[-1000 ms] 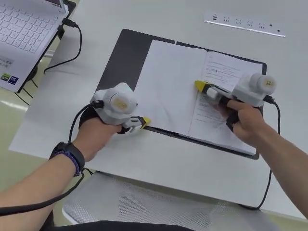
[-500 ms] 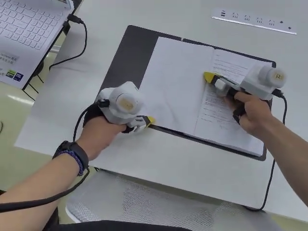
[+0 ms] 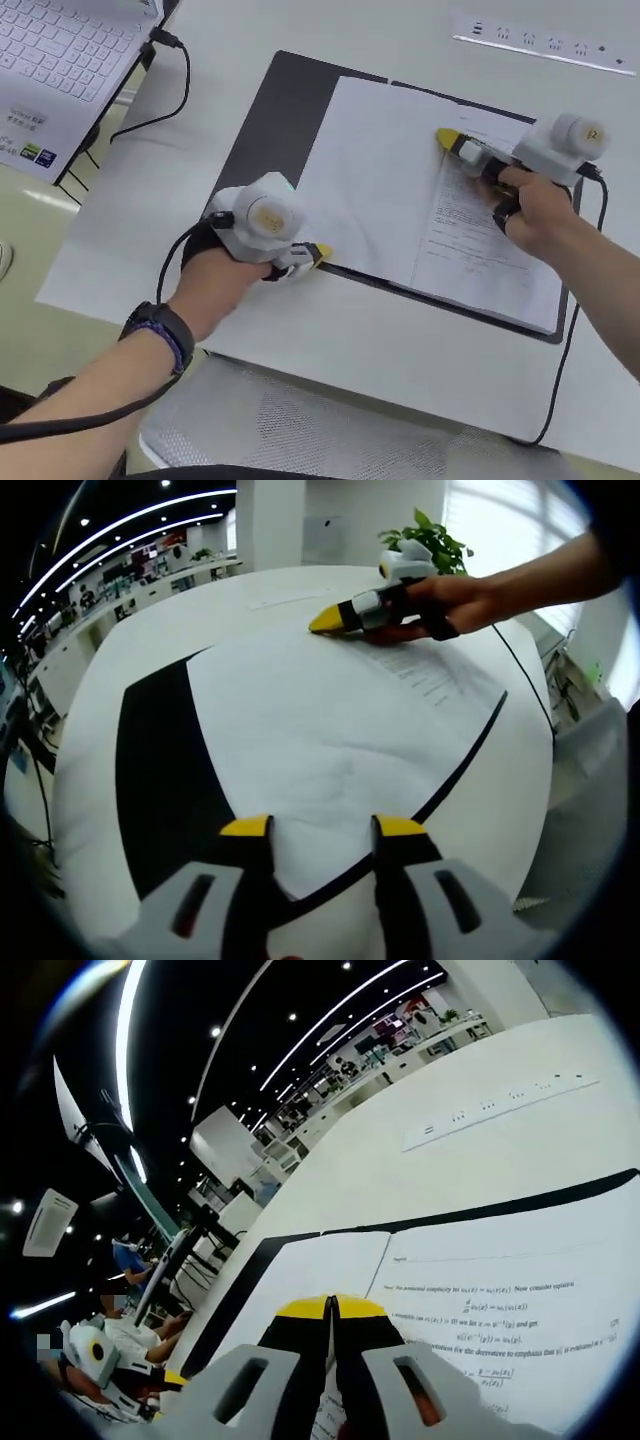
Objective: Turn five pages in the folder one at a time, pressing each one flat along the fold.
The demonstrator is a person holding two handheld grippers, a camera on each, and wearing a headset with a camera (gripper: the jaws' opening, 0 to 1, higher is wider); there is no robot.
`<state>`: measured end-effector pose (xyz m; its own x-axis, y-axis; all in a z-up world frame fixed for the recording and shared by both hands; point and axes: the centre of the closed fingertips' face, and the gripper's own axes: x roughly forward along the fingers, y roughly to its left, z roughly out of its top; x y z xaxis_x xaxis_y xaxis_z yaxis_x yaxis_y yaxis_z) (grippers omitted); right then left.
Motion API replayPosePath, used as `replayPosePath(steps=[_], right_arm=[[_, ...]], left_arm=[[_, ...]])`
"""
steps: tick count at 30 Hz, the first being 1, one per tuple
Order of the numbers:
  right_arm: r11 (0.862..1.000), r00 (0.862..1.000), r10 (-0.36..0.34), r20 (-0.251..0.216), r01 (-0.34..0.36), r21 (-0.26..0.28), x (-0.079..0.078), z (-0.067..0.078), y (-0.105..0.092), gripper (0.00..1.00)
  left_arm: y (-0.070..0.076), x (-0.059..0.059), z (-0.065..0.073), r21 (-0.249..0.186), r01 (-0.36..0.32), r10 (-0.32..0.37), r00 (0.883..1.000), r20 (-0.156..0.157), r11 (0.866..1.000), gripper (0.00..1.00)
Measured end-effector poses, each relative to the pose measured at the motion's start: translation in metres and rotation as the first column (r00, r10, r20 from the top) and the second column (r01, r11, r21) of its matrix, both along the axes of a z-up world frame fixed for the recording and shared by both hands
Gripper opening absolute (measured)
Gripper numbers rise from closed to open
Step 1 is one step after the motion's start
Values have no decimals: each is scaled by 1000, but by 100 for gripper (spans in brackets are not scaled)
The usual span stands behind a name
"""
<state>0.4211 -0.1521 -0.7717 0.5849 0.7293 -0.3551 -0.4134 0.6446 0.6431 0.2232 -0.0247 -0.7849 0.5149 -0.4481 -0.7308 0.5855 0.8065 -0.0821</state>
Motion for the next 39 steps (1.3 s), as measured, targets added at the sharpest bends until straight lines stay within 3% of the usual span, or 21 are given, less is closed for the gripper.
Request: replayPosePath(steps=[3,11,22,27,33,34,38,39], right_arm=[[1000,1000,-19,-1,19,9,11,-4,-1,0],[997,997,-74,-5,74,26,16,6,4,0],[994,994,-105,-14,106,41,43,3,0,0],[995,996,-93,7,93,24,40,3,1,0],[995,996,-92,16,92,25,23,4,1,0],[996,996,-89,17,88,24,28,2,1,0],[999,998,-49,25,49,17,5,3,4,0],[999,999,-47,24,47,18,5,2,3,0]], left_arm=[[0,0,-1,-3,-9,9,1000,0,1000,39],[2,1,-1,-23,-37,37,999,1,999,38],[4,3,-4,-31,-53,53,999,-2,998,38],[4,4,-4,-51,-71,71,997,-4,996,38],[5,5,-4,-57,-80,80,997,2,995,37],[5,5,-4,-54,-78,78,997,4,995,37],[6,6,-4,-59,-80,80,997,3,995,37],[6,6,-4,-59,-80,80,997,3,995,37]])
